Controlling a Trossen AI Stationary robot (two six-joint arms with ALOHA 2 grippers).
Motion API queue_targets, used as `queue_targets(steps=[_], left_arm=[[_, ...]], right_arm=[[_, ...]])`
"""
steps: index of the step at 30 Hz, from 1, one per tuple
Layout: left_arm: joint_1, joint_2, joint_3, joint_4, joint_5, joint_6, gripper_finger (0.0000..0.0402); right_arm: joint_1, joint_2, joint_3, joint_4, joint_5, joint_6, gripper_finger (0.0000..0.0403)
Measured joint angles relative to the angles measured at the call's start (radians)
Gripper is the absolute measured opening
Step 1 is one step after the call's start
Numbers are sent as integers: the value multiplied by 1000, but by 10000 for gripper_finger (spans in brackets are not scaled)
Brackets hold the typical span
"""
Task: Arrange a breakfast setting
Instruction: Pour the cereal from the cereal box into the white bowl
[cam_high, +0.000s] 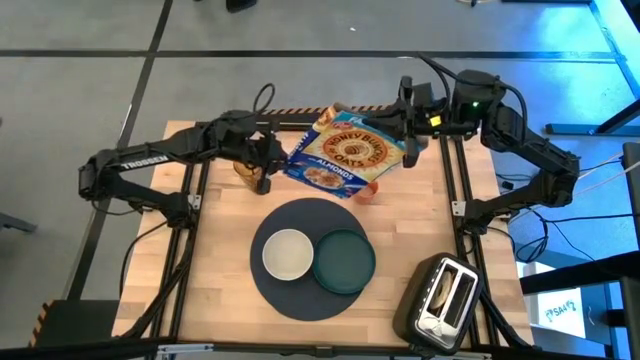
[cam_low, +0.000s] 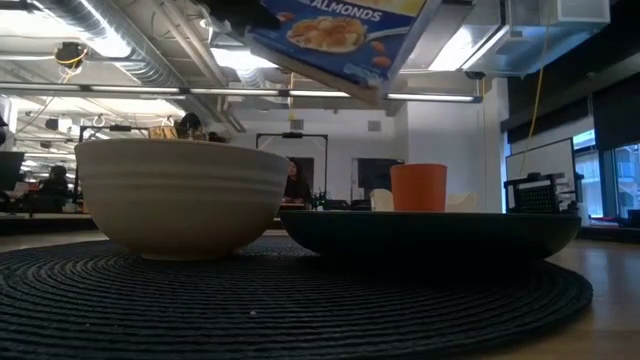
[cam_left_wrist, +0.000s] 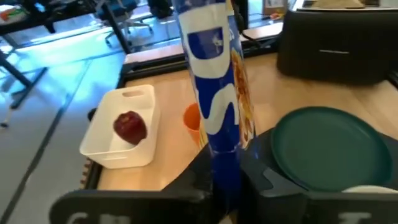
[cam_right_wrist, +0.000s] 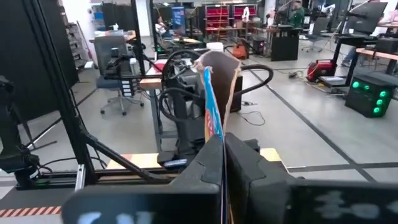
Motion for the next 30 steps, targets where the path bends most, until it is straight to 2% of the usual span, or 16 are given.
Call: queue_targets(steps=[3, 6, 11, 14, 19, 25, 30], left_arm=[[0, -38, 0, -65, -2, 15, 14], [-12, -101, 13, -216, -19, 65, 5], [-74, -193, 137, -545, -130, 173, 3], [-136, -215, 208, -628, -229, 310, 3], [-213, -219, 293, -705, -390, 447, 3], [-256, -217, 306, -820, -436, 547, 4], [-262, -199, 306, -754, -514, 732, 4]], right_arm=[[1, -1, 0, 4, 21, -1, 10], [0, -16, 2, 4, 76, -3, 38], [0, -73, 2, 1, 302, -6, 109], [0, -97, 2, -2, 388, -9, 142], [-1, -102, 2, -18, 405, -11, 169], [0, -84, 2, -74, 405, 25, 171], [0, -70, 1, -78, 406, 55, 172]])
